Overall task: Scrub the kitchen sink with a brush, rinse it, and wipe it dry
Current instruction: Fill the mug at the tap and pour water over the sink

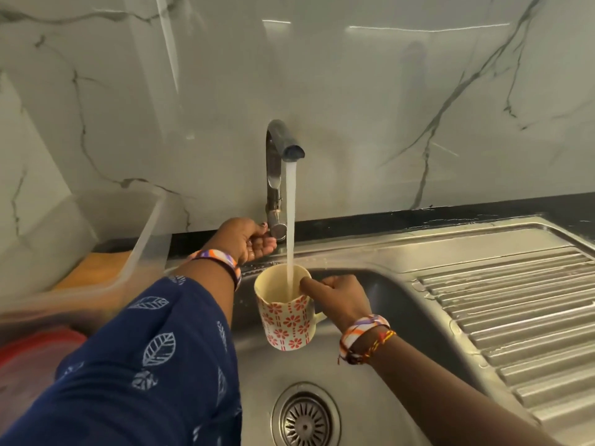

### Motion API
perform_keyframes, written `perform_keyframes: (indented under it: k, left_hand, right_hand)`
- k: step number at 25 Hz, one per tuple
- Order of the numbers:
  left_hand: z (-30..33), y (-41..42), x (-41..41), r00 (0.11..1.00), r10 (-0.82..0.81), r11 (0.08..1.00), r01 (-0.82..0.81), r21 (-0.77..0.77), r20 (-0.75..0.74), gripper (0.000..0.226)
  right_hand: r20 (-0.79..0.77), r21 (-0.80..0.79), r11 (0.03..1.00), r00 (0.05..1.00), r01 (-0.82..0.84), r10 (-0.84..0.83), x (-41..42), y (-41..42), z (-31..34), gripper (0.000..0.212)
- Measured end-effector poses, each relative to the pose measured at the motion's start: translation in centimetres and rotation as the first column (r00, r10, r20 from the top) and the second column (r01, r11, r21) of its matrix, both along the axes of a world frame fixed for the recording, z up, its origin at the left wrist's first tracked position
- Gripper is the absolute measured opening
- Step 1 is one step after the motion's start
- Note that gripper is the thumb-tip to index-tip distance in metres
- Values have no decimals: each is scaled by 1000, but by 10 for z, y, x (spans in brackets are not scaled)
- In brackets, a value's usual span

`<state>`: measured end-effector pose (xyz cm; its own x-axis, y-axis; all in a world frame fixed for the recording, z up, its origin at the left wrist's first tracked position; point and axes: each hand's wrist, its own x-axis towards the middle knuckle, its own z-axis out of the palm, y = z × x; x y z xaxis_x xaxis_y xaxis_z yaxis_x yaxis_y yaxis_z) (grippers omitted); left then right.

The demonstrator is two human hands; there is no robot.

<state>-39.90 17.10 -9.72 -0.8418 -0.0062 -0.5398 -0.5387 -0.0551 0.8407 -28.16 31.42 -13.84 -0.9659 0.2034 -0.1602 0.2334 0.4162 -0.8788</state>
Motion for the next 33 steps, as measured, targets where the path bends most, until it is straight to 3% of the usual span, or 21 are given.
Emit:
perform_keyframes:
  k: [12,17,22,27,33]
  left_hand:
    - [-10,3,-3,999,45,995,-45,-88,-3,17]
    - [-10,3,1,999,43,995,-44,-87,-20,20]
    - [-7,4,2,999,46,993,-49,-104,-29,21]
    - [-7,6,2,998,56,993,-59,-105,-32,19]
    - [-7,8,1,997,75,987,-79,-141,-31,25]
  right_hand:
    - [63,-102,984,988,144,-138,-1,-8,-42,36]
    - [97,-67,989,988,129,-122,1,-8,-58,41]
    - [187,-5,999,981,47,-45,0,-8,-75,30]
    - [239,52,996,967,72,-82,-2,-6,-96,37]
    - [357,184,980,934,-72,1,-12,-8,-119,45]
